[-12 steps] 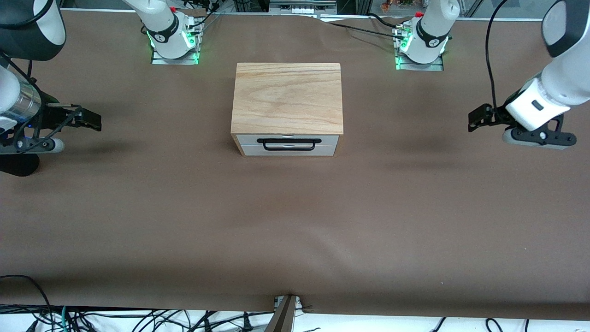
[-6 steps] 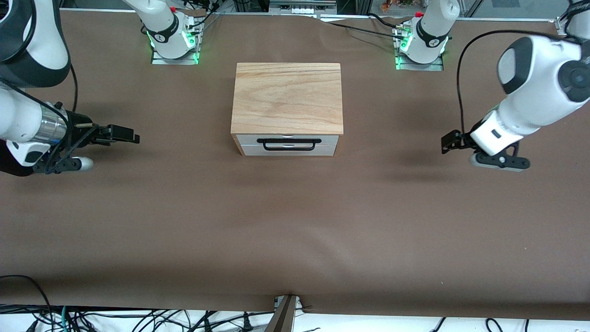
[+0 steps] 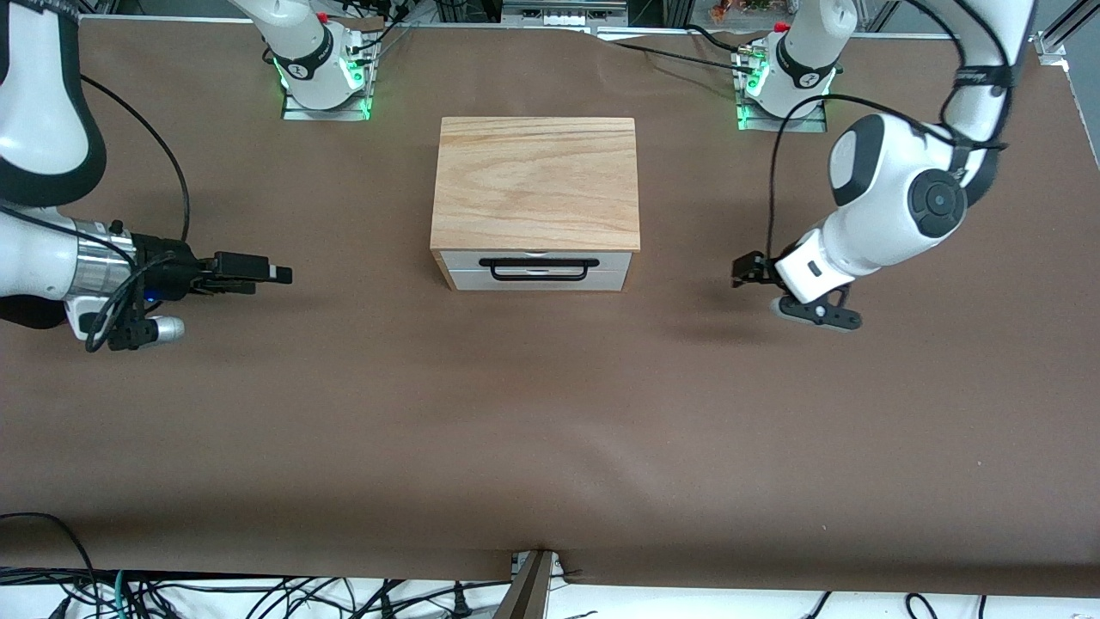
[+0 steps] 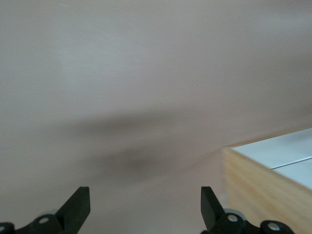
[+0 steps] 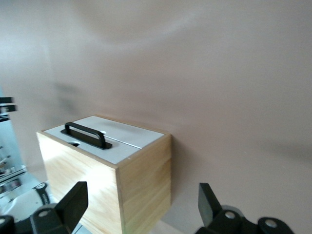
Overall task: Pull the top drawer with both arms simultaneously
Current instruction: 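Move the left gripper and the right gripper toward the drawer handle ends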
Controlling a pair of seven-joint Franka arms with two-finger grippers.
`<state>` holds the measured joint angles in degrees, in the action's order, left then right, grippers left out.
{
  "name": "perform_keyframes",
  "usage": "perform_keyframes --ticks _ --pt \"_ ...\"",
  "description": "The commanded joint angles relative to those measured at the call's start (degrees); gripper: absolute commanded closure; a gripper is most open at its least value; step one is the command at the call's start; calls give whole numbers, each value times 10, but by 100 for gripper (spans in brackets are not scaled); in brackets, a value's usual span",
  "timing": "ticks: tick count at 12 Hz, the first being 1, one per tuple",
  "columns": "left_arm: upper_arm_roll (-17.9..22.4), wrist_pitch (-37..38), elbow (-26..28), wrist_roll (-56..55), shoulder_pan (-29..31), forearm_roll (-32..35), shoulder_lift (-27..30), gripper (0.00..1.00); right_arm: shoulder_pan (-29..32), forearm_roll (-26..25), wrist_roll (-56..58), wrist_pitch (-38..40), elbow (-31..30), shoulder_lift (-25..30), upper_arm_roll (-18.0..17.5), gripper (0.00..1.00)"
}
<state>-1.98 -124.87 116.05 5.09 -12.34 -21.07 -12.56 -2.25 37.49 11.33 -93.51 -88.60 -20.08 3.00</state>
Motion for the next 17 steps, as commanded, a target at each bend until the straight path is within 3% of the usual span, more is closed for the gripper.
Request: perform_keyframes --ticks 1,4,8,12,17 --pt "-13 -22 13 74 3 -147 -23 0 3 87 67 -27 -17 -23 -2 0" --pt "-35 -21 22 190 2 -352 -49 0 0 150 143 -56 -51 -38 -3 0" --pt "-52 -16 22 356 0 -532 -81 0 -2 213 203 -64 -85 -49 -4 0" --pt "-52 30 16 507 -9 -672 -119 0 -27 283 266 -97 -108 -59 -6 0" --pt "-52 91 12 641 -20 -781 -163 0 -75 434 372 -126 -143 -104 -6 0"
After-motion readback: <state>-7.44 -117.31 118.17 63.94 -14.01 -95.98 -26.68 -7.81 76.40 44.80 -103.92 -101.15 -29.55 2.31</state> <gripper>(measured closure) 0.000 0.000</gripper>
